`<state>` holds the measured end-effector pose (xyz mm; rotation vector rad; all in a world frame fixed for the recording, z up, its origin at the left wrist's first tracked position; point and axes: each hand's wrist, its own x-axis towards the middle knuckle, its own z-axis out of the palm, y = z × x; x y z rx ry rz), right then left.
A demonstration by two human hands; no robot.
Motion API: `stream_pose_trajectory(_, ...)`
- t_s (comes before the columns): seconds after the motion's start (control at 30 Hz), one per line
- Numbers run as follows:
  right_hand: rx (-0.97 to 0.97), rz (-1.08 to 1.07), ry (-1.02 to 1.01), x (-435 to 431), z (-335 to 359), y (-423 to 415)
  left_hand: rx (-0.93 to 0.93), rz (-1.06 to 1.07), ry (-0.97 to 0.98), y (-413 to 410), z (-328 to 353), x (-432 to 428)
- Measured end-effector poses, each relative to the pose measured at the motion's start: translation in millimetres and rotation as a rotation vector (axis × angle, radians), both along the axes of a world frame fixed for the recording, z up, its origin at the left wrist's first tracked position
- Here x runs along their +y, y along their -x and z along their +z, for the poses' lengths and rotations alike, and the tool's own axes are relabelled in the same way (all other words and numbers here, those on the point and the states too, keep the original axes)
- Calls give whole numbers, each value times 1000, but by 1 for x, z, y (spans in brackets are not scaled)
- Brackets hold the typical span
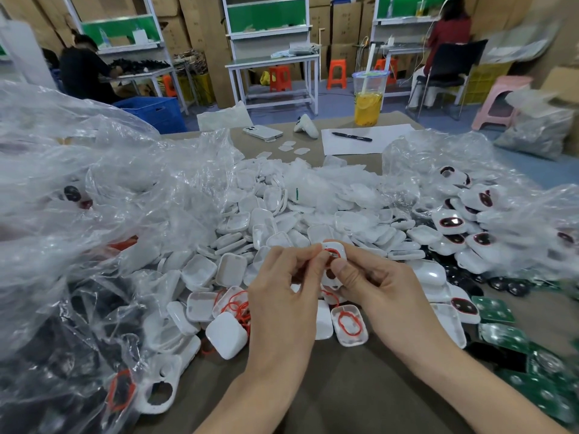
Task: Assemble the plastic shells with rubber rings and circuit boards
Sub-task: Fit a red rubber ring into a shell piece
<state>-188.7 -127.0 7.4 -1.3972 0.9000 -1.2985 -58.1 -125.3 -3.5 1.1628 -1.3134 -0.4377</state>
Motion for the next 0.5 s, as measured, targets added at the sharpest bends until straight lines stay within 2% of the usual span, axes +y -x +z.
stream_pose_trajectory(0.17, -192, 75, -180, -4, 0, 4, 265, -174, -141, -2, 11, -3)
stream_pose_trajectory(0.3, -264, 115, -225, -5, -1, 6, 438, -335, -222, -5, 18, -2)
stream_pose_trajectory(0.5, -281, 132, -247, -7, 0, 5, 484, -409, -281, -8, 16, -3)
